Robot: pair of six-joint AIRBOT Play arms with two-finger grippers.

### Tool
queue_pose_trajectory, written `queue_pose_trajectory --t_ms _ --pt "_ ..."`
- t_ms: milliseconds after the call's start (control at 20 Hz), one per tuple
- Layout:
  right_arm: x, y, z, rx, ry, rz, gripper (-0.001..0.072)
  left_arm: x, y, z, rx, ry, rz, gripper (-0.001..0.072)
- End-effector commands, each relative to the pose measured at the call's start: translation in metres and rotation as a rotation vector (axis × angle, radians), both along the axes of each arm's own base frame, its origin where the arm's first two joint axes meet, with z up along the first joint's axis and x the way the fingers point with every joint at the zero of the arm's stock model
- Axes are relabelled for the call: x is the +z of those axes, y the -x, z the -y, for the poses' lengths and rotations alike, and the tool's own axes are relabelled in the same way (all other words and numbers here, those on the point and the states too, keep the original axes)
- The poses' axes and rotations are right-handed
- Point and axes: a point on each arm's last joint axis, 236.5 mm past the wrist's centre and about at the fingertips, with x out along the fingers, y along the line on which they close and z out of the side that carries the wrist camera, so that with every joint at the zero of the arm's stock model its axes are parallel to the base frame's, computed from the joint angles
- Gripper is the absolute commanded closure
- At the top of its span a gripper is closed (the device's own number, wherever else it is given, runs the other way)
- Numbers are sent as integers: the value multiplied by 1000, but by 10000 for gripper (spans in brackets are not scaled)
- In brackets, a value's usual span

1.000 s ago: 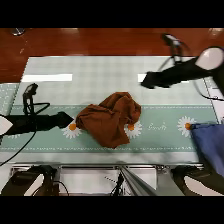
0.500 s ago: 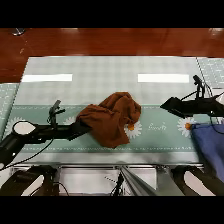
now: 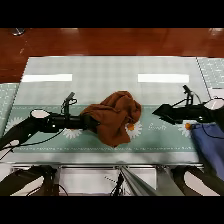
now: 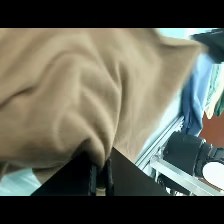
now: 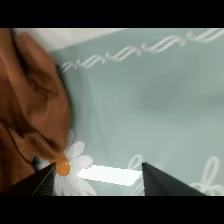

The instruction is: Fold the shirts.

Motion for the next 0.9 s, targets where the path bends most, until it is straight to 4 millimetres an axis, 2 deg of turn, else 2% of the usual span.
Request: queue_pose_trajectory --t_ms 0,150,350,400,500,550,600,650,700,750,800,850 --pt "-19 -7 -34 50 -37 -26 93 23 -12 10 -52 44 67 682" --pt "-30 -20 -64 86 -83 -63 93 32 -19 12 -51 51 92 682" --pt "-37 -34 -103 162 -106 -69 103 32 -20 12 -50 51 91 682" --pt "-37 -37 -110 182 -104 -65 180 32 -20 12 -44 53 80 682" --pt "-30 -49 -119 219 -112 -41 612 40 -21 17 -25 92 57 682" --pt "-22 -56 -122 245 -119 -19 688 44 -23 18 -19 104 65 682" --pt "-9 -65 -123 267 -123 10 690 51 -31 17 -11 111 86 682" --pt "14 -77 -123 297 -132 48 690 69 -43 14 -7 133 123 683" --pt "48 -93 -118 320 -128 110 690 97 -57 10 -8 166 184 683" --pt "88 -113 -110 325 -101 202 690 140 -77 3 4 205 283 683" --pt "143 -138 -95 302 -46 329 691 188 -96 -6 31 228 406 684" --pt "203 -157 -80 268 11 470 691 244 -114 -20 79 238 543 684"
